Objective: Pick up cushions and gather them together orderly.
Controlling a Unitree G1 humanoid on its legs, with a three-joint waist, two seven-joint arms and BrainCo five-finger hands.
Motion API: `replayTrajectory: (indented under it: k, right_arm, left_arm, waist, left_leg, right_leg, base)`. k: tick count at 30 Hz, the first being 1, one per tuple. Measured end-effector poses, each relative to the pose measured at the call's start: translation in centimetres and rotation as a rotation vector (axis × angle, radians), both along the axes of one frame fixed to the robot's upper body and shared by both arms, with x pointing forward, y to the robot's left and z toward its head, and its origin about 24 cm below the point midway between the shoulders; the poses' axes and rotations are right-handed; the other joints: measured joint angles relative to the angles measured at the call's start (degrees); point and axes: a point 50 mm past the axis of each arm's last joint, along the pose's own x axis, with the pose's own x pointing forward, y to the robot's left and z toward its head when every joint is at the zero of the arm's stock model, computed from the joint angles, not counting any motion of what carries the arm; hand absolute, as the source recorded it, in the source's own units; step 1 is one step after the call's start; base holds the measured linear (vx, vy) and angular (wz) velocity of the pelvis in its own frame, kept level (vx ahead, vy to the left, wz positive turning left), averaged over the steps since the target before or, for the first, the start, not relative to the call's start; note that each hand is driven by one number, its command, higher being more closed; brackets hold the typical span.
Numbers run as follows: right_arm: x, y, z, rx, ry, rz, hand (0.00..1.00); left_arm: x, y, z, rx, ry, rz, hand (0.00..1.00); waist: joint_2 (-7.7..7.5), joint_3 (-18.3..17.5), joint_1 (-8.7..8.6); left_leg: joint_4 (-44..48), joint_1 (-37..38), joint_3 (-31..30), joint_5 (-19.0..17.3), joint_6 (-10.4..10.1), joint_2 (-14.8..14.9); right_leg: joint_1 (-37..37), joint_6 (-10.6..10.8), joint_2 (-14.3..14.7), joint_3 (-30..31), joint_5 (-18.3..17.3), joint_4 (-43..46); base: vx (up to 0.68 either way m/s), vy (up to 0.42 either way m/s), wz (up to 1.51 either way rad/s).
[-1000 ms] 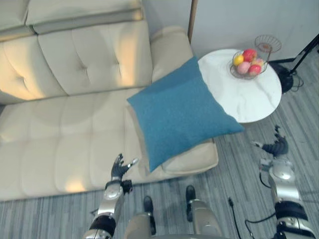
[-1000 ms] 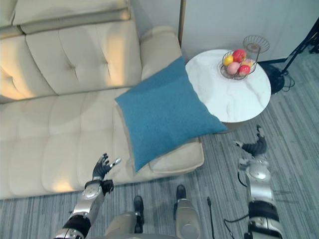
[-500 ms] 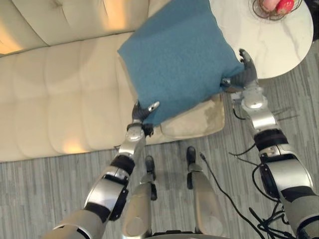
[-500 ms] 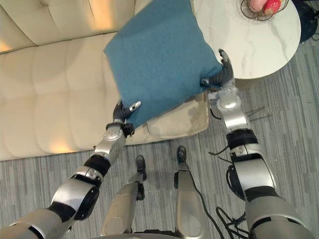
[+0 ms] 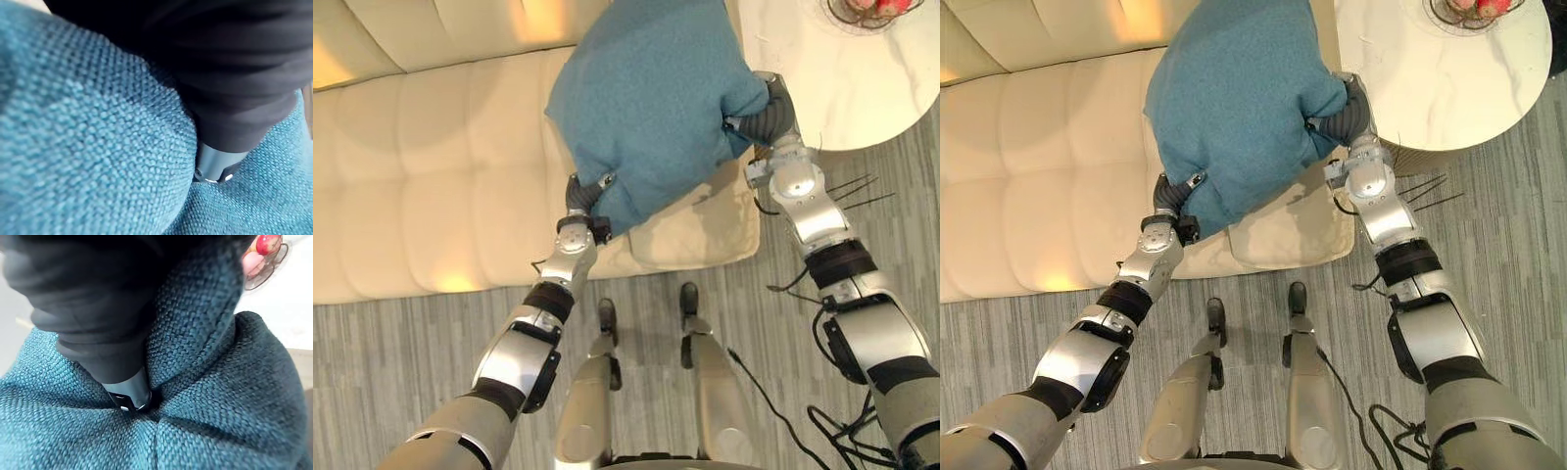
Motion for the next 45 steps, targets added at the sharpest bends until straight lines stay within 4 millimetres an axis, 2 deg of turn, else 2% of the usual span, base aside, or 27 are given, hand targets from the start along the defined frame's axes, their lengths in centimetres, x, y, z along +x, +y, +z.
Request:
replayTrajectory:
  k: [4, 7, 11, 12, 15, 17, 20, 21, 22, 23, 24, 25, 27, 28, 29, 31, 32, 33, 34, 36, 37, 38, 39, 40, 41, 42, 45]
  right_arm:
    - [-3.0, -1.4, -4.6, 0.082, 0.069, -0.017, 1.00]
    - [-5.6, -1.2, -6.9, 0.171, 0.094, -0.014, 1.00]
    - [-9.2, -0.8, -10.3, 0.256, 0.171, -0.002, 1.00]
    - [-10.8, -0.6, -11.3, 0.280, 0.203, 0.010, 1.00]
    - [-13.1, 0.0, -13.0, 0.339, 0.253, 0.020, 1.00]
    - [-13.7, 0.2, -13.5, 0.372, 0.268, 0.009, 1.00]
    - [-14.2, 0.5, -14.1, 0.395, 0.293, 0.013, 1.00]
    - [-14.5, 0.4, -14.3, 0.396, 0.302, 0.006, 1.00]
    - [-14.6, 0.2, -14.1, 0.395, 0.296, 0.002, 1.00]
    - [-14.8, 0.1, -14.1, 0.398, 0.294, -0.004, 1.00]
    - [-15.3, 0.1, -14.2, 0.412, 0.294, -0.012, 1.00]
    - [-15.4, 0.2, -13.8, 0.415, 0.278, -0.007, 1.00]
    - [-15.4, 0.2, -12.9, 0.407, 0.233, 0.008, 1.00]
    - [-15.1, 0.2, -12.5, 0.403, 0.211, 0.017, 1.00]
    - [-14.9, 0.1, -11.9, 0.396, 0.186, 0.015, 1.00]
    - [-14.8, -0.3, -11.8, 0.374, 0.181, 0.005, 1.00]
    - [-14.9, -0.6, -12.0, 0.372, 0.189, -0.009, 1.00]
    - [-14.7, -1.0, -12.2, 0.377, 0.191, -0.029, 1.00]
    - [-14.5, -1.4, -12.3, 0.367, 0.196, -0.043, 1.00]
    - [-14.4, -2.5, -12.7, 0.362, 0.210, -0.091, 1.00]
    - [-14.4, -2.7, -12.9, 0.364, 0.214, -0.107, 1.00]
    - [-14.4, -2.7, -13.0, 0.367, 0.215, -0.111, 1.00]
    - [-14.4, -2.8, -13.0, 0.370, 0.214, -0.117, 1.00]
    - [-14.5, -2.9, -13.0, 0.372, 0.212, -0.124, 1.00]
    - [-14.5, -3.2, -13.0, 0.378, 0.210, -0.136, 1.00]
    - [-14.5, -3.2, -13.3, 0.394, 0.217, -0.150, 1.00]
    - [-14.4, -2.9, -14.0, 0.414, 0.250, -0.154, 1.00]
  left_arm:
    - [-2.7, 0.0, -1.1, -0.032, -0.036, -0.027, 1.00]
    - [-5.2, 0.3, -2.7, -0.051, -0.031, -0.033, 1.00]
    - [-8.9, 1.0, -5.8, -0.061, 0.038, -0.035, 1.00]
    - [-10.6, 1.3, -6.7, -0.068, 0.060, -0.040, 1.00]
    - [-13.5, 1.8, -8.0, -0.073, 0.096, -0.051, 1.00]
    - [-14.6, 2.0, -8.3, -0.065, 0.104, -0.052, 1.00]
    - [-15.4, 2.3, -8.3, -0.054, 0.102, -0.038, 1.00]
    - [-15.4, 2.2, -8.2, -0.049, 0.094, -0.047, 1.00]
    - [-15.4, 2.3, -7.7, -0.051, 0.075, -0.047, 1.00]
    - [-15.3, 2.2, -7.6, -0.051, 0.068, -0.052, 1.00]
    - [-15.4, 2.0, -7.6, -0.062, 0.068, -0.054, 1.00]
    - [-15.8, 2.0, -7.7, -0.071, 0.072, -0.048, 1.00]
    - [-16.0, 1.9, -7.2, -0.084, 0.051, -0.045, 1.00]
    - [-16.0, 1.7, -6.7, -0.095, 0.031, -0.042, 1.00]
    - [-16.0, 1.4, -6.2, -0.118, 0.006, -0.040, 1.00]
    - [-16.1, 0.9, -6.1, -0.147, 0.004, -0.040, 1.00]
    - [-16.2, 0.7, -6.1, -0.157, 0.007, -0.043, 1.00]
    - [-16.1, 0.5, -6.1, -0.164, 0.005, -0.050, 1.00]
    - [-16.1, 0.1, -6.1, -0.168, 0.005, -0.069, 1.00]
    - [-16.2, -0.9, -6.0, -0.182, 0.006, -0.125, 1.00]
    - [-16.2, -1.2, -6.0, -0.189, 0.002, -0.149, 1.00]
    - [-16.2, -1.2, -5.9, -0.193, 0.001, -0.152, 1.00]
    - [-16.1, -1.3, -5.9, -0.202, 0.003, -0.156, 1.00]
    - [-16.1, -1.4, -6.0, -0.205, 0.005, -0.162, 1.00]
    - [-16.1, -1.5, -6.2, -0.204, 0.012, -0.178, 1.00]
    - [-15.8, -1.6, -6.5, -0.193, 0.022, -0.189, 1.00]
    - [-15.9, -1.1, -7.3, -0.168, 0.057, -0.185, 1.00]
  waist:
    - [-0.01, -0.10, -0.12]
    - [0.00, -0.56, -0.60]
    - [0.04, -5.48, -1.42]
    - [0.08, -7.04, -1.46]
    - [0.06, -10.18, -1.50]
    - [0.04, -10.37, -1.27]
    - [0.03, -10.36, -1.17]
    - [0.03, -10.39, -1.04]
    - [0.62, -10.33, -1.17]
    - [0.49, -10.33, -1.55]
    - [0.31, -10.43, -1.44]
    - [0.08, -10.57, -0.65]
    - [-0.27, -11.08, 0.64]
    - [-0.02, -11.22, 1.53]
    - [0.81, -11.78, 1.96]
    - [3.09, -11.99, 1.69]
    - [3.37, -12.00, 1.48]
    - [3.01, -11.80, 1.44]
    - [2.81, -11.69, 1.03]
    - [2.72, -11.69, -0.10]
    - [2.66, -11.65, -0.63]
    - [2.95, -11.83, -1.01]
    - [3.01, -11.87, -1.93]
    - [3.15, -11.95, -1.92]
    - [3.46, -12.15, -1.86]
    - [2.22, -11.66, -1.36]
    - [1.53, -11.87, -0.47]
  left_leg:
    - [-1.27, 2.82, -0.73, -0.05, -0.03, -0.17]
    - [-1.90, 5.42, -0.92, -0.15, 0.01, -0.10]
    - [-1.91, 7.65, -0.87, -1.22, 0.21, 0.16]
    - [-1.64, 9.24, -0.60, -2.06, 0.33, 0.27]
    - [-1.68, 10.93, 0.27, -2.80, 0.94, 0.11]
    - [-1.39, 12.17, 1.70, -3.13, 1.43, -0.16]
    - [3.57, 10.44, 2.36, -5.29, 2.20, -0.68]
    - [6.98, 8.90, 2.22, -6.07, 3.14, -0.72]
    - [8.90, 7.28, 1.71, -6.74, 4.01, 0.20]
    - [9.84, 6.63, 0.67, -6.74, 4.02, -0.11]
    - [11.32, 6.42, -1.16, -6.65, 3.96, -0.41]
    - [12.49, 5.64, -2.63, -6.42, 3.59, -0.75]
    - [12.86, 2.84, -4.92, -5.20, 2.63, -1.23]
    - [11.69, 1.07, -6.22, -3.31, 2.01, -1.05]
    - [8.15, -1.51, -8.17, 0.55, 1.36, -0.53]
    - [5.25, -2.92, -9.58, 1.33, 1.61, 1.58]
    - [1.88, -2.65, -7.62, -0.71, 2.72, 3.43]
    - [2.34, -3.84, -2.47, -3.87, 4.16, 5.06]
    - [5.39, -5.19, 2.27, -3.87, 4.13, 5.31]
    - [13.28, -5.40, 10.88, -4.21, 4.65, 4.98]
    - [17.34, -4.62, 14.33, -5.05, 5.82, 5.17]
    - [18.65, -3.75, 15.25, -5.53, 6.16, 5.19]
    - [18.73, -0.80, 16.70, -6.82, 5.36, 5.14]
    - [17.27, 0.77, 16.84, -6.84, 5.20, 5.14]
    - [12.52, 3.20, 16.30, -7.98, 3.65, 4.79]
    - [11.15, 3.12, 15.79, -7.60, 3.58, 3.95]
    - [15.00, 1.20, 15.13, -8.82, 5.42, 4.12]
  right_leg:
    - [2.78, 0.24, 0.02, -0.86, -1.28, -0.09]
    - [5.76, 0.39, 0.20, -1.28, -1.49, -1.10]
    - [9.05, 0.42, 0.53, -1.60, -1.46, -3.39]
    - [11.02, 0.44, 0.58, -1.46, -1.45, -4.25]
    - [12.77, 1.01, 0.61, -0.77, -1.10, -5.42]
    - [13.57, 1.47, 0.60, 0.49, -0.67, -5.45]
    - [13.62, 1.99, -0.29, 1.62, -0.35, -4.15]
    - [13.71, 3.24, -0.74, 1.90, 0.29, -4.12]
    - [12.01, 4.22, -0.42, 3.34, -3.32, 2.21]
    - [10.88, 2.88, -0.61, 3.92, -6.56, 9.24]
    - [10.87, 3.15, -0.66, 5.34, -11.71, 21.21]
    - [12.88, 4.69, -0.82, 6.89, -14.17, 27.02]
    - [16.68, 4.20, -0.42, 8.44, -18.61, 24.67]
    - [16.95, 3.41, 0.32, 8.02, -20.54, 21.02]
    - [17.50, 1.88, 1.33, 6.05, -23.74, 14.36]
    - [16.42, 0.59, 3.30, 2.57, -22.03, 13.36]
    - [16.12, -0.83, 3.76, -0.36, -20.80, 12.97]
    - [16.17, -2.33, 2.83, -2.93, -19.10, 11.34]
    - [16.29, -2.82, 1.82, -4.84, -17.98, 10.20]
    - [17.19, -2.94, -0.27, -8.12, -15.30, 6.65]
    - [17.43, -2.94, -0.96, -9.91, -13.65, 4.54]
    - [17.45, -2.82, -1.28, -10.82, -12.93, 3.63]
    - [17.43, -2.39, -1.61, -12.59, -11.50, 1.67]
    - [17.42, -2.12, -1.47, -12.96, -11.02, 0.93]
    - [17.32, -1.40, -1.33, -14.12, -10.41, -0.05]
    - [17.15, -0.74, -1.84, -14.24, -9.95, -0.22]
    - [16.95, 0.15, -2.20, -14.80, -9.31, -0.18]
  base:
    - [0.04, -0.004, 0.11]
    - [0.06, -0.002, 0.03]
    - [0.10, 0.021, -0.01]
    - [0.09, 0.031, -0.10]
    - [0.05, 0.047, -0.13]
    - [-0.01, 0.048, -0.25]
    - [-0.09, 0.054, -0.15]
    - [-0.17, 0.064, 0.08]
    - [-0.23, 0.044, 0.28]
    - [-0.17, -0.031, 0.62]
    - [-0.18, -0.100, 0.72]
    - [-0.21, -0.183, 0.82]
    - [-0.24, -0.200, 0.54]
    - [-0.31, -0.238, 0.61]
    - [-0.31, -0.235, 0.64]
    - [-0.29, -0.214, 0.79]
    - [-0.31, -0.201, 1.16]
    - [-0.37, -0.194, 1.19]
    - [-0.29, -0.119, 1.02]
    - [-0.24, -0.097, 1.03]
    - [-0.21, -0.062, 0.96]
    - [-0.23, -0.010, 0.93]
    - [-0.14, 0.007, 0.71]
    - [-0.18, 0.061, 0.78]
    - [-0.13, 0.098, 0.55]
    - [-0.16, 0.118, 0.47]
    - [-0.09, 0.141, 0.21]
